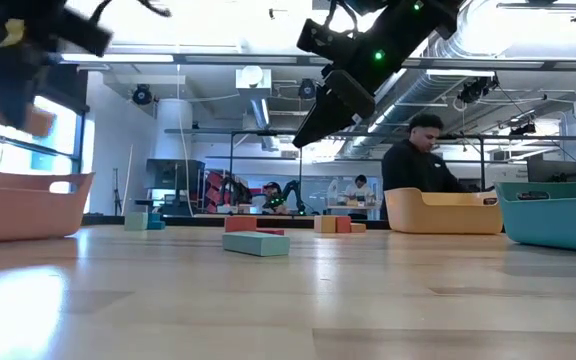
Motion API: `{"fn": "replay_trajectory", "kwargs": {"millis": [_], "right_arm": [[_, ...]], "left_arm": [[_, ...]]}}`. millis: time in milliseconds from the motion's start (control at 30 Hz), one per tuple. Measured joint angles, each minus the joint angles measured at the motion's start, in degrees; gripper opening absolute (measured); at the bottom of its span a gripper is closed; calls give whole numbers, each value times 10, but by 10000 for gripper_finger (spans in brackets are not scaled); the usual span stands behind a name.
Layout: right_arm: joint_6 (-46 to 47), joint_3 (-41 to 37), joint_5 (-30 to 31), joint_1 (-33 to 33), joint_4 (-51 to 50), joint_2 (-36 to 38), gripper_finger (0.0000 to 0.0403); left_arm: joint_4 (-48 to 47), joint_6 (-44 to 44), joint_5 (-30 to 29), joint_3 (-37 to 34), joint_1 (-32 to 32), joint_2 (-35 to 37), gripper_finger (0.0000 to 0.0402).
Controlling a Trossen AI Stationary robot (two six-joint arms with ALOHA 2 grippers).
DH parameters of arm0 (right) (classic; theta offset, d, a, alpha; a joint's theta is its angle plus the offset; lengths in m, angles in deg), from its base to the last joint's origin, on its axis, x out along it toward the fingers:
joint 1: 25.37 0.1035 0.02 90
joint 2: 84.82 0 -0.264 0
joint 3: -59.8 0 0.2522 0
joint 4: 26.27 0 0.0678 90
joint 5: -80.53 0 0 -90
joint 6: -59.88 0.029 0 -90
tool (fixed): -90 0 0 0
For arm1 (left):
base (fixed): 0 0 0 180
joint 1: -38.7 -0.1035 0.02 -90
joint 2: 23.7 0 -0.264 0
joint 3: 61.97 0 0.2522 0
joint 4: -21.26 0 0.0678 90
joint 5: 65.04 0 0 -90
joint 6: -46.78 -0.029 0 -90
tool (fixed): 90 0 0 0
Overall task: Sort blocks by size
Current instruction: Put the thick yellow rectangular block into the orange bin, then put the top yellow cube block into the yellow bin
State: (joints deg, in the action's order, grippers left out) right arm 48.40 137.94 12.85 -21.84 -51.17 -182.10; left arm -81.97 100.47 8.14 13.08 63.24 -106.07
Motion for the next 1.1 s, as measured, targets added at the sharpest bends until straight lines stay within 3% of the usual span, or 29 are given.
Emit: {"fn": "replay_trajectory", "kwargs": {"millis": [133,300,400,567,833,967,1100], "right_arm": [[5,0,0,0,3,0,226],[2,0,0,0,6,0,226],[-1,0,0,0,7,0,226],[-4,0,-1,-2,16,0,226],[0,0,-9,-2,23,0,226],[1,0,-9,-2,22,0,226],[1,0,-3,-2,-6,7,226]], "left_arm": [[99,-2,64,-109,-22,55,92],[215,0,90,-241,-59,93,92],[260,2,88,-281,-79,96,92],[276,24,61,-289,-109,97,102],[288,28,52,-277,-138,115,228],[250,29,46,-239,-145,152,269],[227,31,-29,-177,-141,197,280]]}}
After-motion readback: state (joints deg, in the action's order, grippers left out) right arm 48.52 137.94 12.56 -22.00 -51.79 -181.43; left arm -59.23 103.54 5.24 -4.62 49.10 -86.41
